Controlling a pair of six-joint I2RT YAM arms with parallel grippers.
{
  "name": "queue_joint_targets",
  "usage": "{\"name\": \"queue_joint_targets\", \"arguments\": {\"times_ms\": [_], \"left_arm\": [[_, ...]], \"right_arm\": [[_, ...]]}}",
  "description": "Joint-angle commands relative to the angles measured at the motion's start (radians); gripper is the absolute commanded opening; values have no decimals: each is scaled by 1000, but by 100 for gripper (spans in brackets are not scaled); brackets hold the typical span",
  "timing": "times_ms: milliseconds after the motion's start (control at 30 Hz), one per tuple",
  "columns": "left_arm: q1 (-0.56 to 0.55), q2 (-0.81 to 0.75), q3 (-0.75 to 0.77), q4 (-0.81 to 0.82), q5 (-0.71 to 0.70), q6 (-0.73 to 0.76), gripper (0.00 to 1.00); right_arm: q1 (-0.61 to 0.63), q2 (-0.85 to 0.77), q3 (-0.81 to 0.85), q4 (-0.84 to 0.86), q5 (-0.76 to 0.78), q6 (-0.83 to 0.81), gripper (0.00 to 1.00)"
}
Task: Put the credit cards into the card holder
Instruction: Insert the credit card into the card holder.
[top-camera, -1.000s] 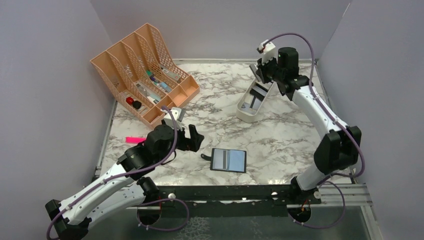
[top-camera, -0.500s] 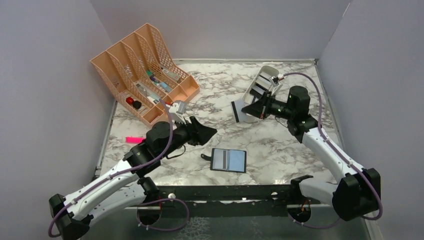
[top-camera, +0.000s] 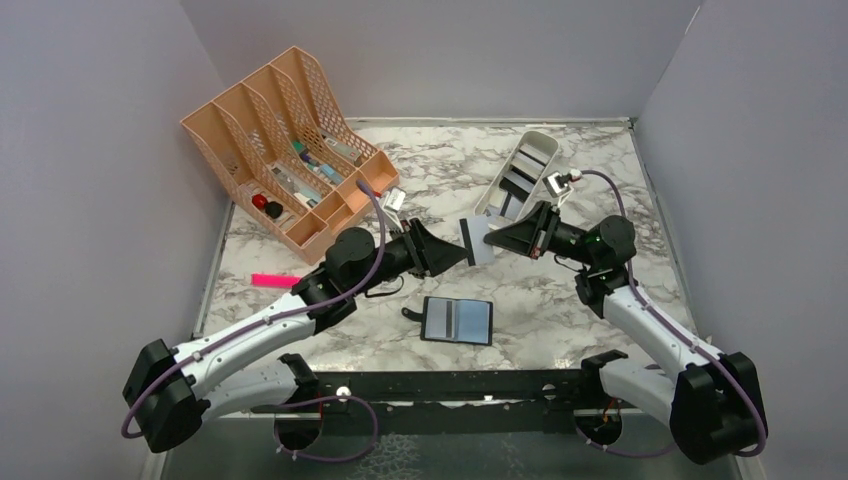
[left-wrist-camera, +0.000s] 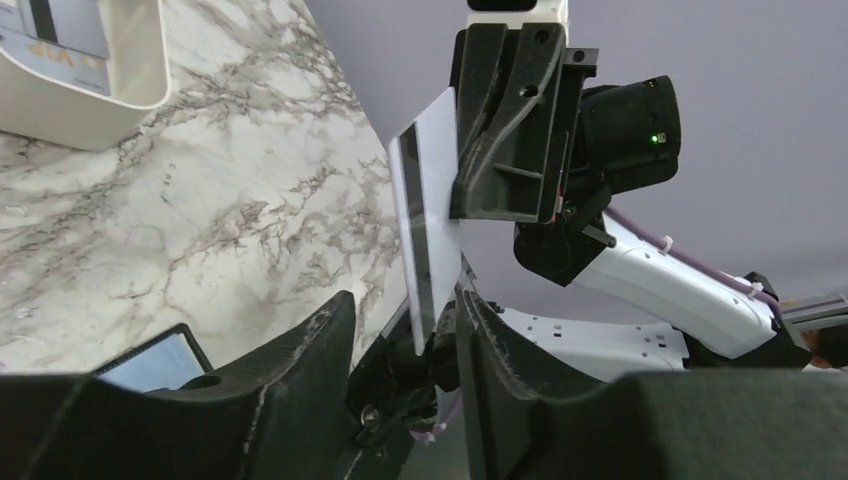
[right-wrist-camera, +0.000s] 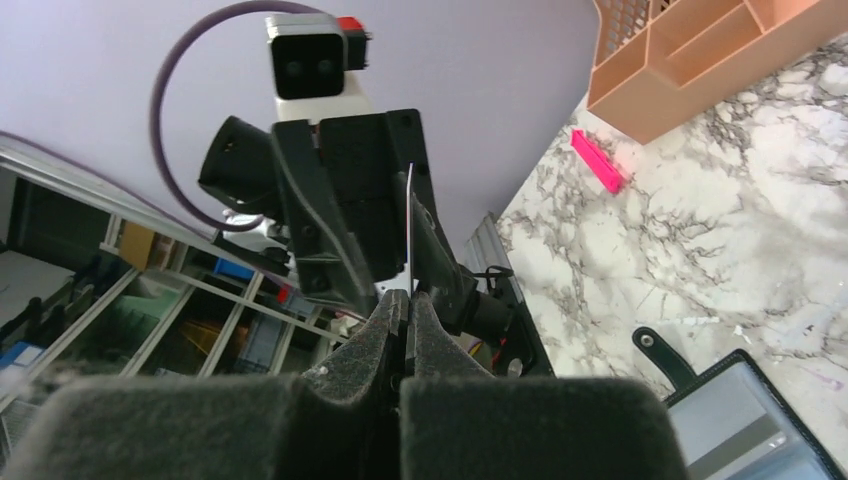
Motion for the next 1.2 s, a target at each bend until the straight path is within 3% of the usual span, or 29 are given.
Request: {"name": "queue_joint_targets", "arguments": {"times_ms": [0,100,267,367,500,567,667,767,833,967,1033,1167], "left_arm": [[-1,35,17,134,78,-41,41],[-1,34,9,155,69,-36,36],[-1,66,19,165,76,-8,38],[-1,94,33,170,94,5,26],[-3,102,39,177,111,35,3],[-3,92,27,177,94,53,0],[-2,77,14,162,78,67,0],[-1,54,14,92,63,98,0],[-1,36,7,31,31,116,0],[-2,13,0,-103,17,150,0],[-1,18,-6,-156,43,160,0],[-1,31,-64,-170,90,145,0]], "right_arm": [[7,-31,-31,139,-21,78,1],[7,-30,-54,141,-12,82,1],[9,11,-71,206,-28,110,1],[9,42,-68,210,-30,105,1],[9,52,-74,203,-33,84,4],[9,49,-60,137,-34,16,11],[9,46,2,-116,-33,-195,24],[9,28,38,-331,30,-329,30],[9,1,33,-431,119,-355,34],[9,-63,-1,-473,212,-401,40],[9,-97,38,-631,264,-409,51],[9,-133,43,-679,235,-407,51]]}}
